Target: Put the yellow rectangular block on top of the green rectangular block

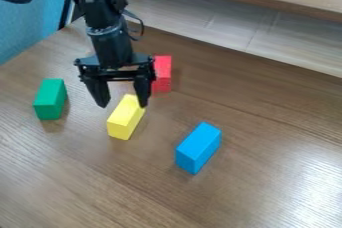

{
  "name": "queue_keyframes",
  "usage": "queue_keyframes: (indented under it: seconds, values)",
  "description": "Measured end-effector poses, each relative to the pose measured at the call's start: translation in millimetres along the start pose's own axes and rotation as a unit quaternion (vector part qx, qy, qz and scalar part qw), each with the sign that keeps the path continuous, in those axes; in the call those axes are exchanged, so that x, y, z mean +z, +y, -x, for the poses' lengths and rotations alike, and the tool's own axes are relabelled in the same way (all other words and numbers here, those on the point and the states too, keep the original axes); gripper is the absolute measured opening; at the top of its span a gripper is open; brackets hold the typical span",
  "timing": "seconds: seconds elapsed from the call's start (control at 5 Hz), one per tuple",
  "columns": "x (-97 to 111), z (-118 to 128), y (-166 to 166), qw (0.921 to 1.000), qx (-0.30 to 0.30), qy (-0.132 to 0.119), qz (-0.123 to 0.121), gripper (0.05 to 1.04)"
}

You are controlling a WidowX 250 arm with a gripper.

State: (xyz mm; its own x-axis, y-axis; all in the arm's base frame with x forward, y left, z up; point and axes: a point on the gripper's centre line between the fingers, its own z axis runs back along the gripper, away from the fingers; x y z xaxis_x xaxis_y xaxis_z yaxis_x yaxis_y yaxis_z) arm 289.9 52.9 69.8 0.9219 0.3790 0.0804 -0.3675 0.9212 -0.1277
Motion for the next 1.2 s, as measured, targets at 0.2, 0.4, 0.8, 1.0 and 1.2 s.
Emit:
queue_keyframes:
  seconds: [0.2, 0.4, 0.8, 1.0, 1.2]
  values:
    - [-4.3, -1.1, 9.6, 0.9994, -0.004, -0.015, -0.030, 1.001]
    - [-8.5, -2.4, 16.4, 0.9981, -0.024, -0.028, -0.050, 1.001]
    - [-22.6, -0.7, 11.1, 0.9985, -0.023, -0.037, -0.031, 1.001]
    - [-29.5, 1.0, 3.8, 0.9989, -0.024, -0.031, -0.025, 1.001]
    - [-36.6, 1.3, -1.8, 0.9990, -0.026, -0.022, -0.028, 0.957]
